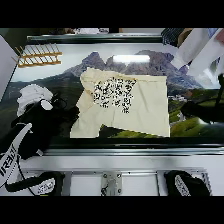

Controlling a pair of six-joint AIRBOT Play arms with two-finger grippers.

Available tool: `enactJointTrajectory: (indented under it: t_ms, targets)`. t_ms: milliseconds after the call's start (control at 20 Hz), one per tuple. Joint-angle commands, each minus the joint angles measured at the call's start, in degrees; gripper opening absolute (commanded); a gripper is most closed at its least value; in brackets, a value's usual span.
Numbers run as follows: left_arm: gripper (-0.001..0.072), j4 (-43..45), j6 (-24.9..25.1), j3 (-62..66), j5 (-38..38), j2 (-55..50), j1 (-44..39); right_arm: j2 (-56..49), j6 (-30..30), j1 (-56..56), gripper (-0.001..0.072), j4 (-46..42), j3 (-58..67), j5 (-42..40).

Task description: Fold the clothes and pants, and hang the long-sleeved shirts on hangers.

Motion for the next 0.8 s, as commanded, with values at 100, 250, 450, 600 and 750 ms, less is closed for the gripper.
enactJointTrajectory:
  t_ms: [100,250,450,600,750]
  targets:
    - [0.0015,0.55,3.93,0.76,-3.28,3.23,-2.47,0.0,15.61,-13.77,0.0678,4.11,-21.7,-1.33]
    - [0.0015,2.91,3.78,0.76,-2.75,6.71,-4.76,-0.17,17.33,-13.07,0.0637,13.2,-30.16,-12.81]
    - [0.0015,3.15,3.8,0.76,-2.8,8.39,-6.4,-3.5,16.74,-5.38,0.0468,18.21,-33.38,-26.12]
    - [0.0015,3.1,3.78,0.76,-2.84,8.39,-6.36,-8.5,16.74,1.64,0.0469,21.42,-33.35,-32.57]
    - [0.0015,3.13,3.78,0.76,-2.89,8.39,-6.36,-12.55,16.74,6.67,0.0469,21.99,-33.33,-38.91]
